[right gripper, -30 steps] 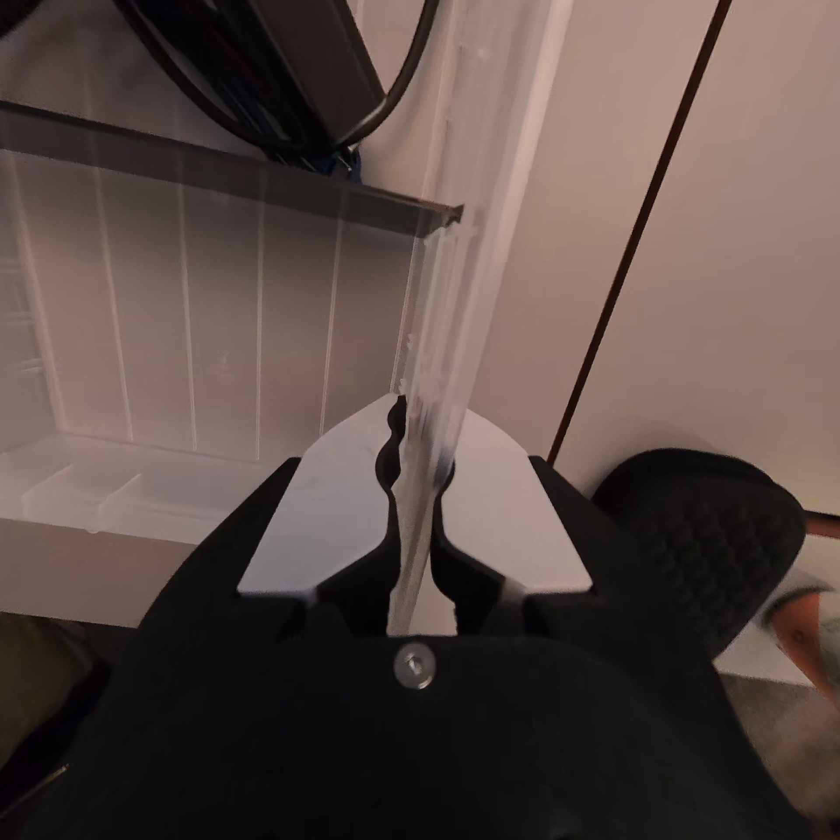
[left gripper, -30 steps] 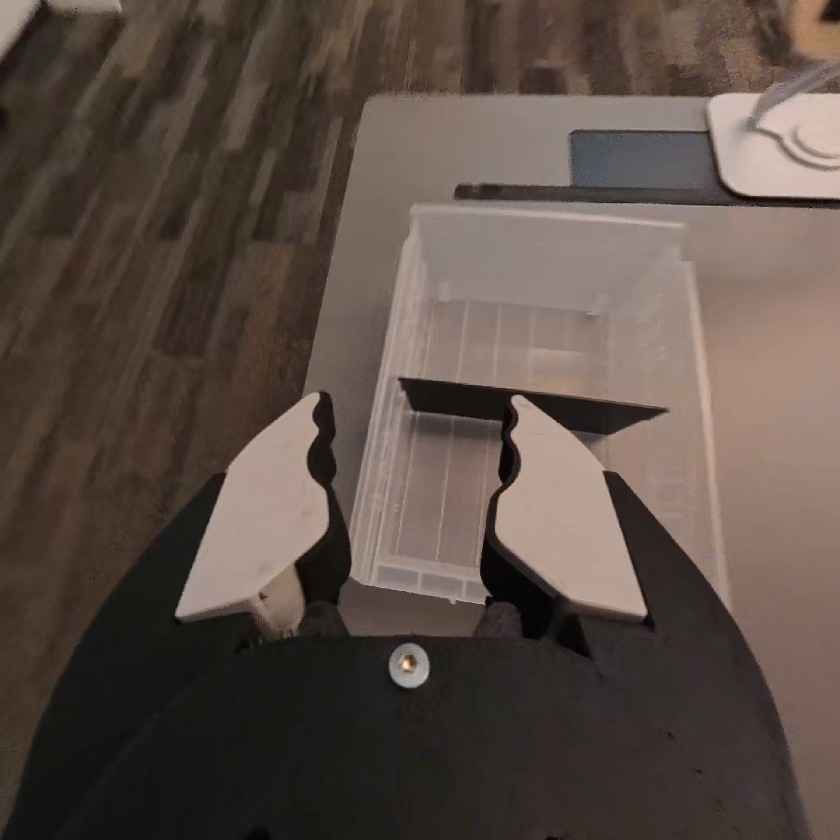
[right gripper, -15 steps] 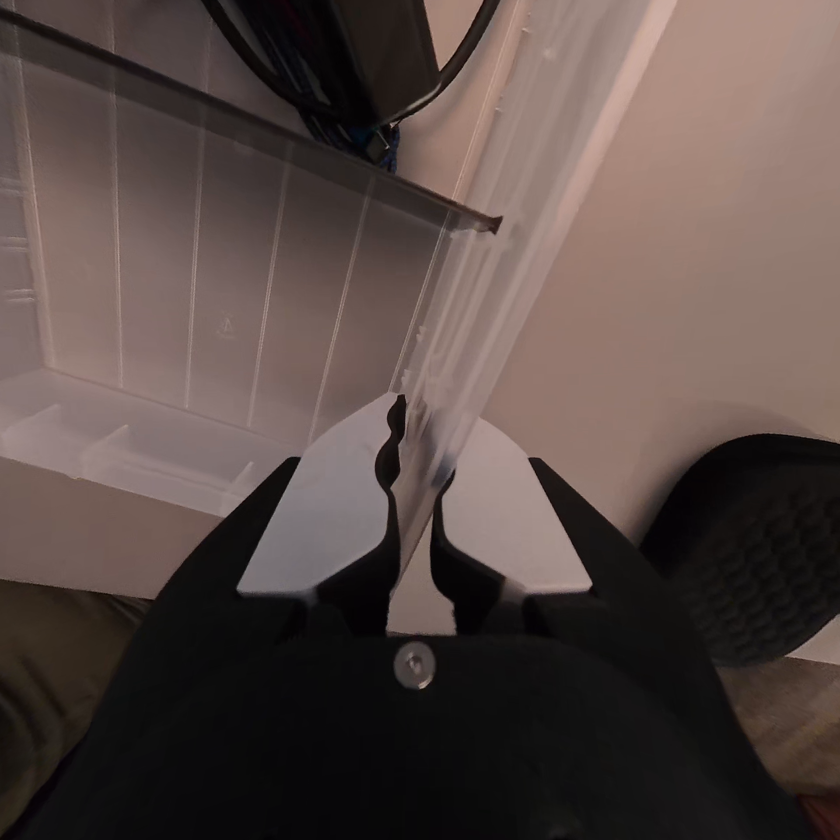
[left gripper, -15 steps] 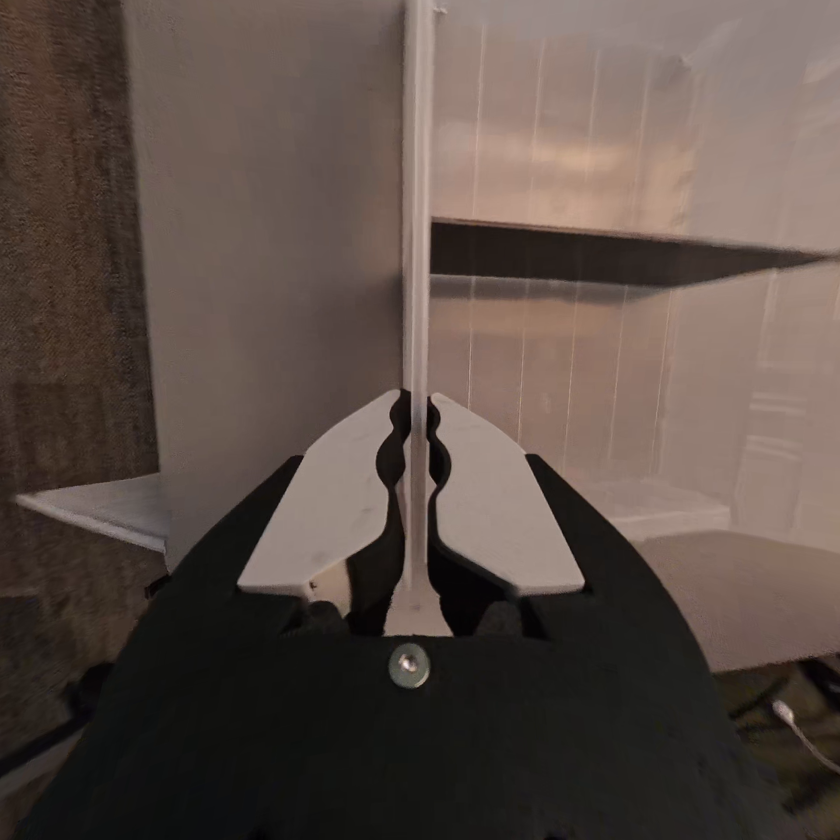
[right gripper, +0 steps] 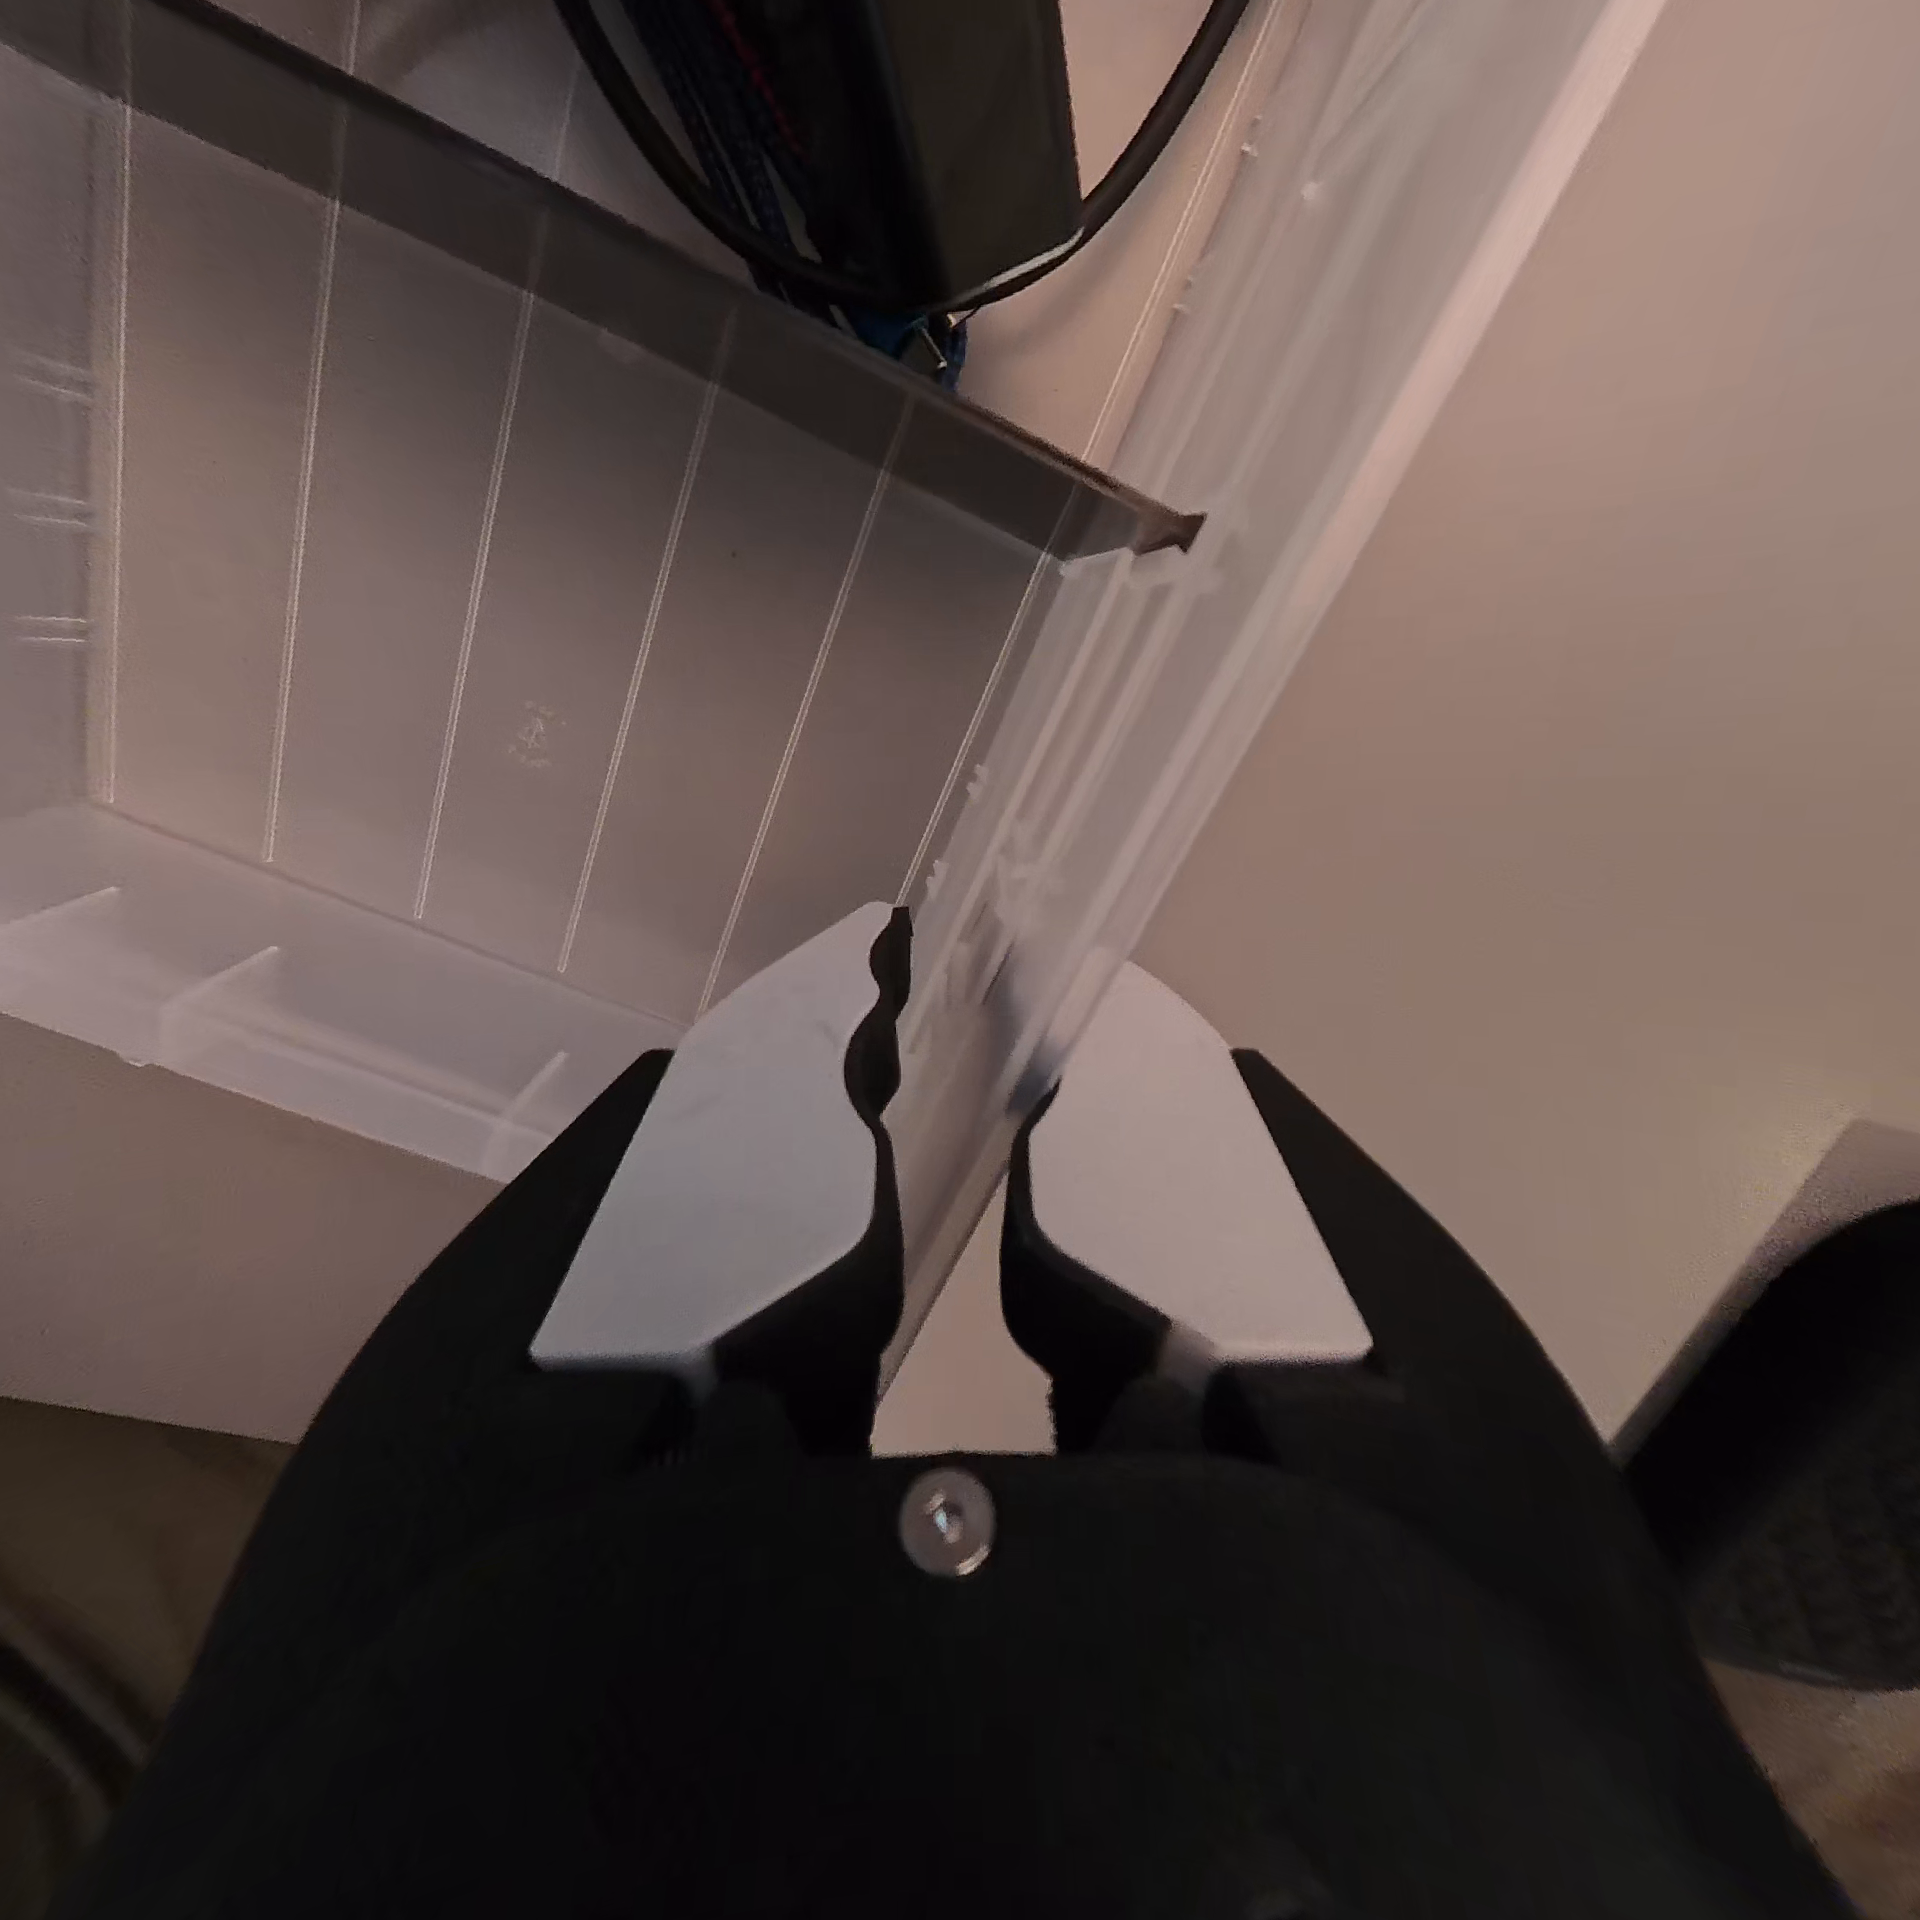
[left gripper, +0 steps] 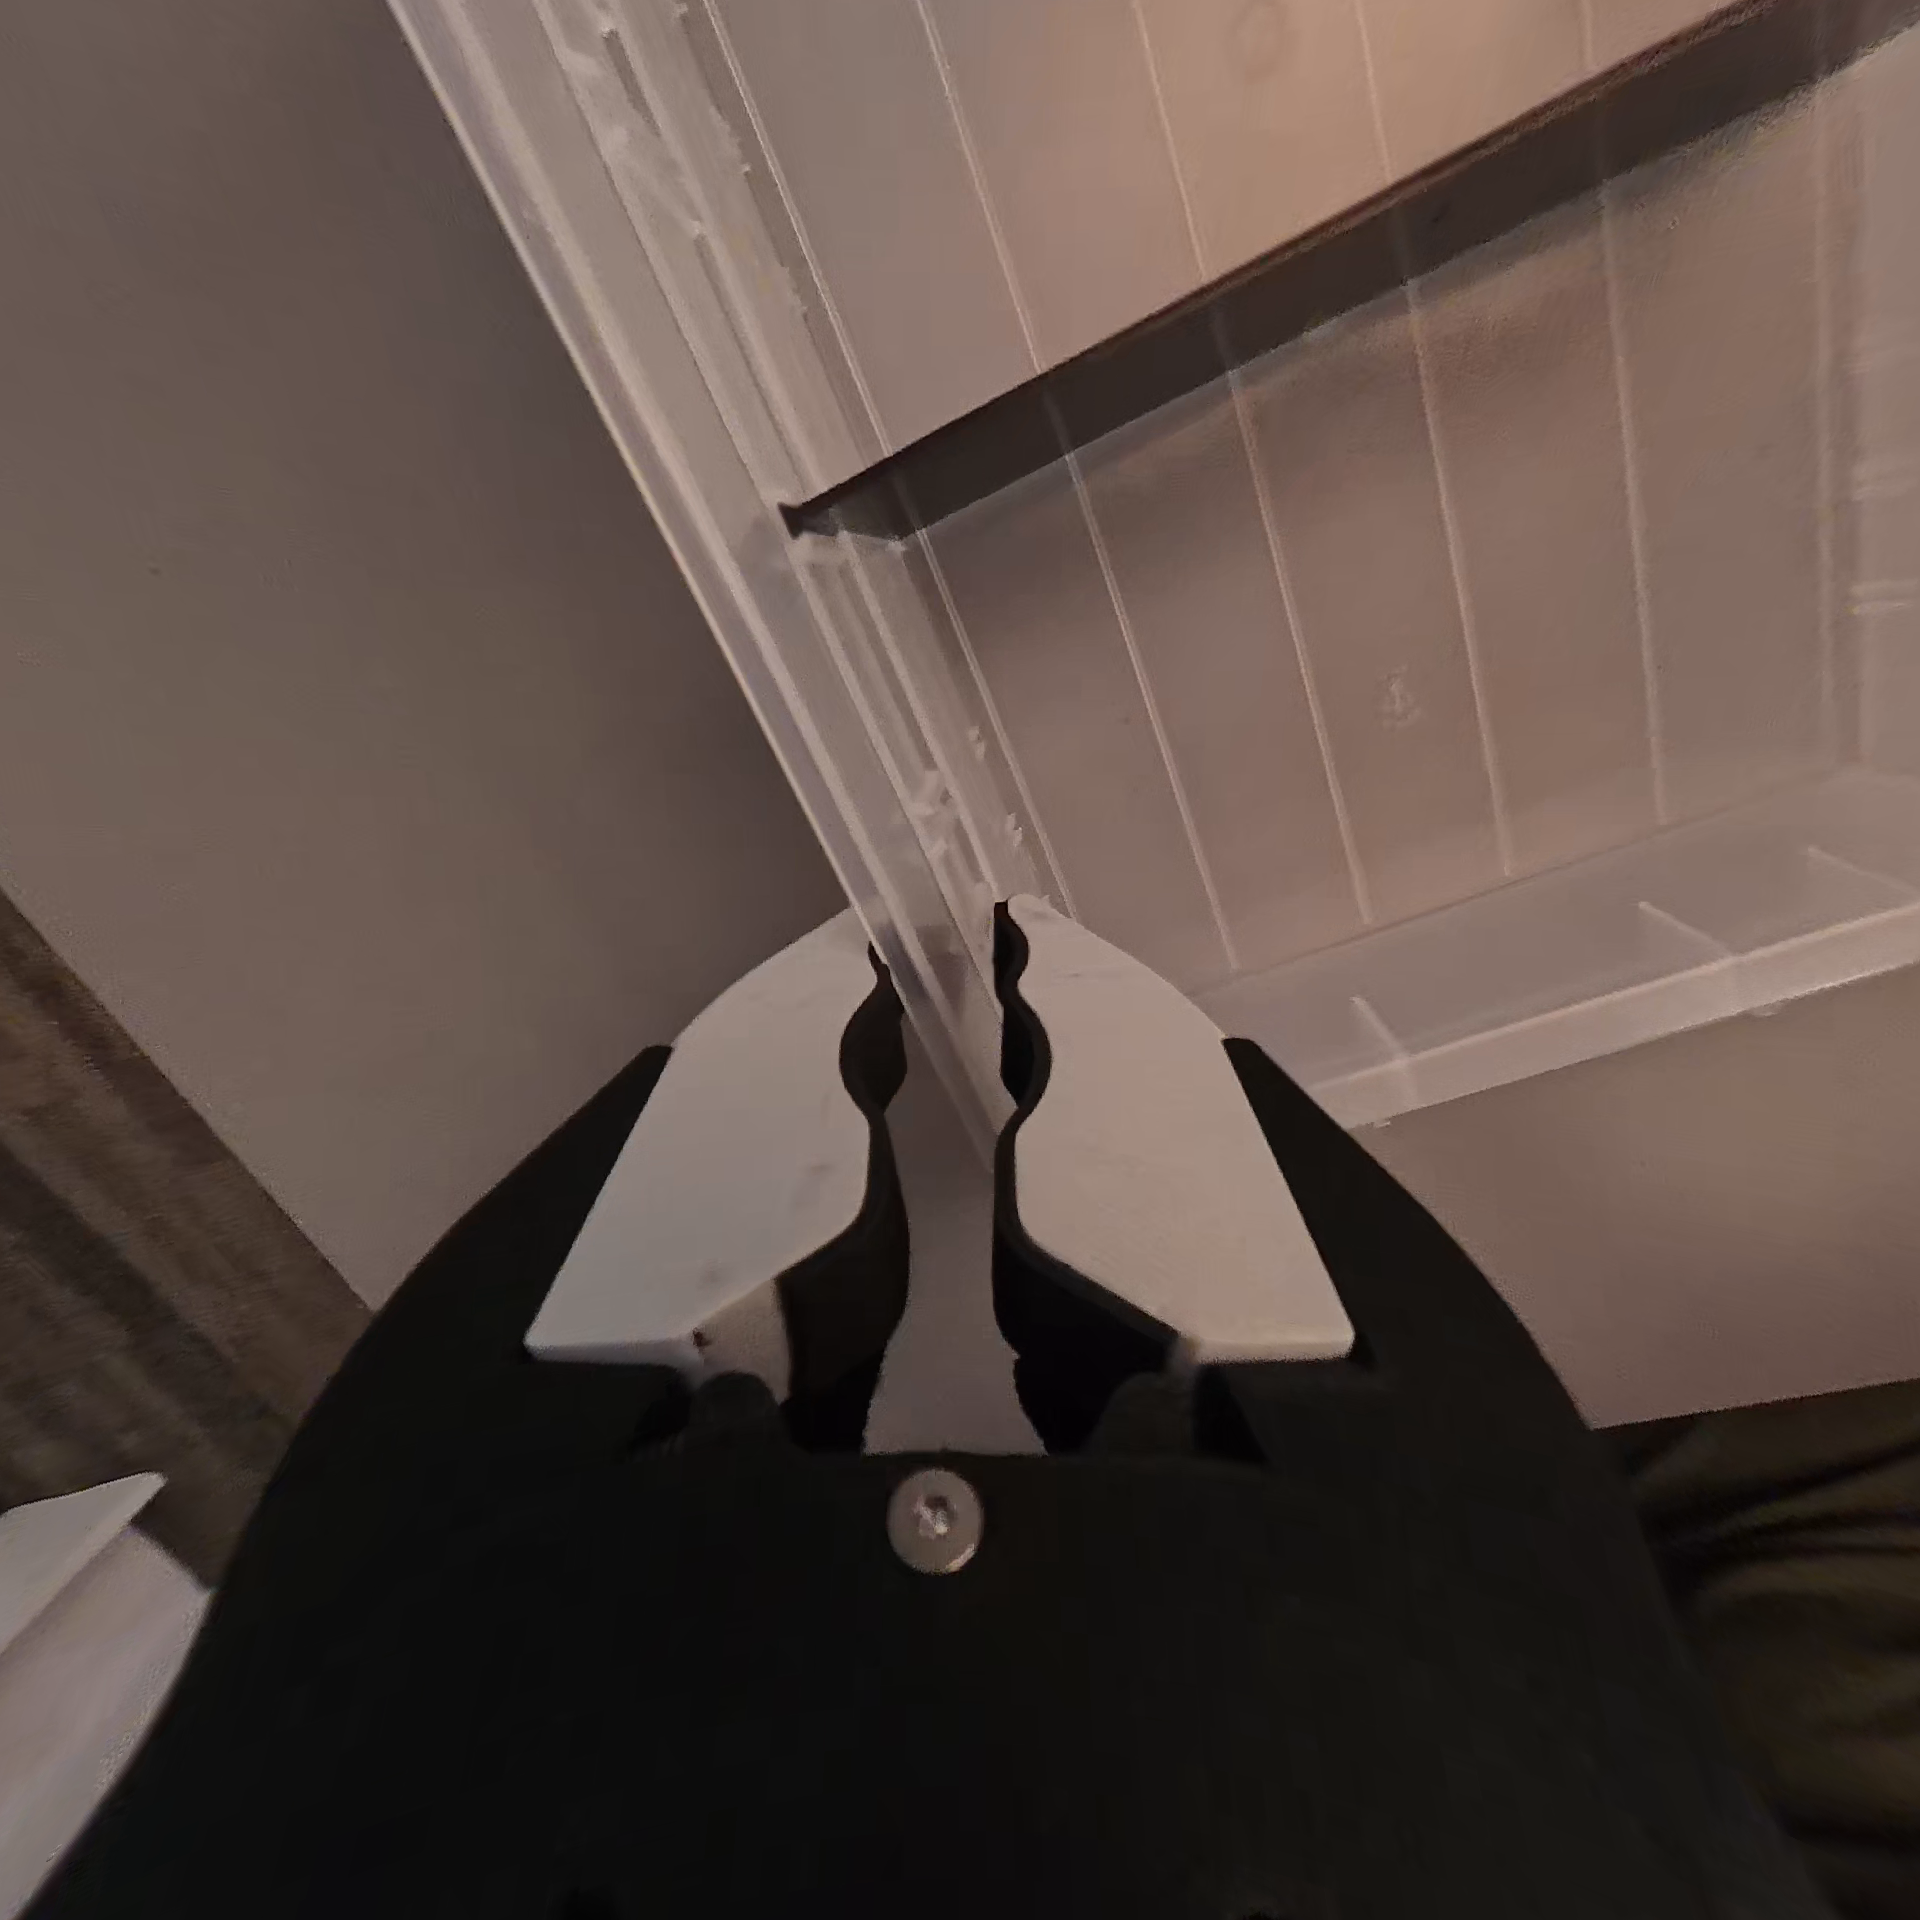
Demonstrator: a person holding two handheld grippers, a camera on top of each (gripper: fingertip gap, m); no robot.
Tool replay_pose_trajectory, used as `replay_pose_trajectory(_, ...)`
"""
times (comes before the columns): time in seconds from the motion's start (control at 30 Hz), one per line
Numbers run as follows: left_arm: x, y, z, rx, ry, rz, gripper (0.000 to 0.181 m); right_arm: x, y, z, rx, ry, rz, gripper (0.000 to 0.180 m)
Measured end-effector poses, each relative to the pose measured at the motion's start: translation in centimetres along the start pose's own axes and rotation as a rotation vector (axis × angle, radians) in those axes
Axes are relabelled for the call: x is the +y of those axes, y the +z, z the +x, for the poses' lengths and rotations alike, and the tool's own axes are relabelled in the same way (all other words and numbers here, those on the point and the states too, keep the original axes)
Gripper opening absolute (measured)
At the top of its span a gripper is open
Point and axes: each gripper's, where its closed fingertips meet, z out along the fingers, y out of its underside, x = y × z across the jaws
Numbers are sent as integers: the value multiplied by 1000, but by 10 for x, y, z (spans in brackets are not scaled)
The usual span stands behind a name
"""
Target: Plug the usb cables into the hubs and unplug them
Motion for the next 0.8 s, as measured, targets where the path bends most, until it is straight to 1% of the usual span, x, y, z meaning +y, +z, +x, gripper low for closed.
replay_pose_trajectory(0.17,-13,-1,39,-47,106,-56,17,-20,6,-31,6,-73,5,15)
replay_pose_trajectory(0.37,-21,-2,75,-110,218,-94,23,-41,12,-65,100,-185,-30,20)
replay_pose_trajectory(0.47,-24,-2,90,-124,243,-103,24,-51,15,-86,84,-221,-21,22)
replay_pose_trajectory(0.6,-20,-4,105,-130,286,-130,28,-66,18,-108,68,-251,37,24)
replay_pose_trajectory(0.63,-16,-5,109,-118,308,-147,32,-68,18,-110,99,-266,49,27)
replay_pose_trajectory(0.7,-10,-7,113,-105,355,-167,45,-79,7,-106,247,-308,125,34)
replay_pose_trajectory(0.73,-9,-10,115,-107,368,-156,45,-86,-6,-104,341,-329,174,37)
replay_pose_trajectory(0.8,-11,-18,117,-103,376,-111,48,-101,-40,-118,450,-379,325,42)
